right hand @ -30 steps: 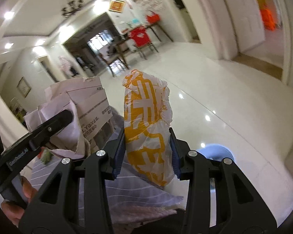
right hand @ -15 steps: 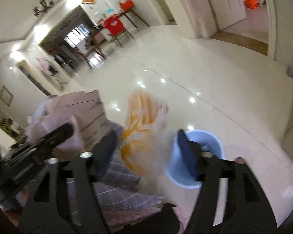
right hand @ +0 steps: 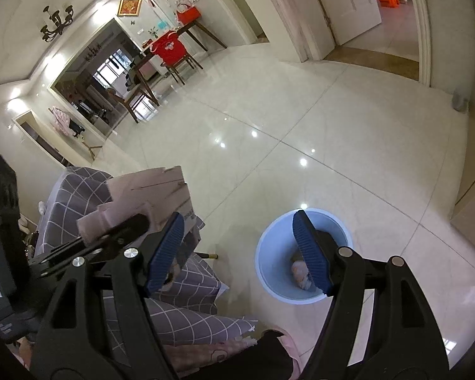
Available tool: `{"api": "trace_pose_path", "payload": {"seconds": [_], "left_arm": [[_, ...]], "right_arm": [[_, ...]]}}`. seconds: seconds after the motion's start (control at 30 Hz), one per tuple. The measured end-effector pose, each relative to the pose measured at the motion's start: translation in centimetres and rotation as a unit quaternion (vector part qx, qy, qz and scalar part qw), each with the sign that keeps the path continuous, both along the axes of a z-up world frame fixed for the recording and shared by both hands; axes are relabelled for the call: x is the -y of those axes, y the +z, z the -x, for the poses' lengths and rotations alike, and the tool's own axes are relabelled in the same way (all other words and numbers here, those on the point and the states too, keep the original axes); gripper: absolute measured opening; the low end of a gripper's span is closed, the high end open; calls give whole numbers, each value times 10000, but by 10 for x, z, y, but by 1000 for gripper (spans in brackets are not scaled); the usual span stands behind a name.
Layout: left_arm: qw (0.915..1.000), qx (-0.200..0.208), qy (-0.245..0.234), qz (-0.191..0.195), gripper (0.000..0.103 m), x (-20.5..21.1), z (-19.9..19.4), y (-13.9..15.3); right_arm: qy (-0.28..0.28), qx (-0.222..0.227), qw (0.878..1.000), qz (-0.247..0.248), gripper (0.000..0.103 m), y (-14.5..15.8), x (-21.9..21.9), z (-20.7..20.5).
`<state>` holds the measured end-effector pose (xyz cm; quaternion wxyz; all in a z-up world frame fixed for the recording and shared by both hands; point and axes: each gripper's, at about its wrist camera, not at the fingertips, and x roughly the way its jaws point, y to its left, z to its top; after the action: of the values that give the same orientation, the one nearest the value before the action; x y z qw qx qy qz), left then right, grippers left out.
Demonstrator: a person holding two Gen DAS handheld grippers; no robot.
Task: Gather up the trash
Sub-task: 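Open the right tool then the left tool above the bucket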
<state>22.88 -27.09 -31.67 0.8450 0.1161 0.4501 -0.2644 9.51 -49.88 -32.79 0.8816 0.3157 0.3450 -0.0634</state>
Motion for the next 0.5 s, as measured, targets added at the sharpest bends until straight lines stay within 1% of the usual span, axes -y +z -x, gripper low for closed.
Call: {"api": "trace_pose_path", "payload": {"seconds": [0.13,0.2,0.27,0.3,0.37,0.4,0.47,0.5], "left_arm": [[9999,8,-105,-21,7,11,-4,4],[9998,32,-201,-36,7,17,-5,6],[9994,2,-332,-101,13,27,-8,9],[9993,-53,-330,-150,20,31,-10,10],[9995,-67,-215,-212,64,36,-13,14],[9997,10,-119,-197,67,33,-12,19],[9999,19,-122,-69,67,27,-9,27],[9999,40,-102,-64,67,24,-7,30]], "right_arm": [[-169,155,9997,18,70,11,1,2],[-251,259,9993,-80,71,16,2,2],[-303,351,9987,-203,71,19,6,5],[-327,380,9986,-166,71,21,6,7],[-368,391,9985,-132,71,24,8,9],[-401,415,9982,-169,72,26,9,11],[-376,439,9979,-293,72,28,11,13],[-354,454,9977,-352,72,30,11,14]]}}
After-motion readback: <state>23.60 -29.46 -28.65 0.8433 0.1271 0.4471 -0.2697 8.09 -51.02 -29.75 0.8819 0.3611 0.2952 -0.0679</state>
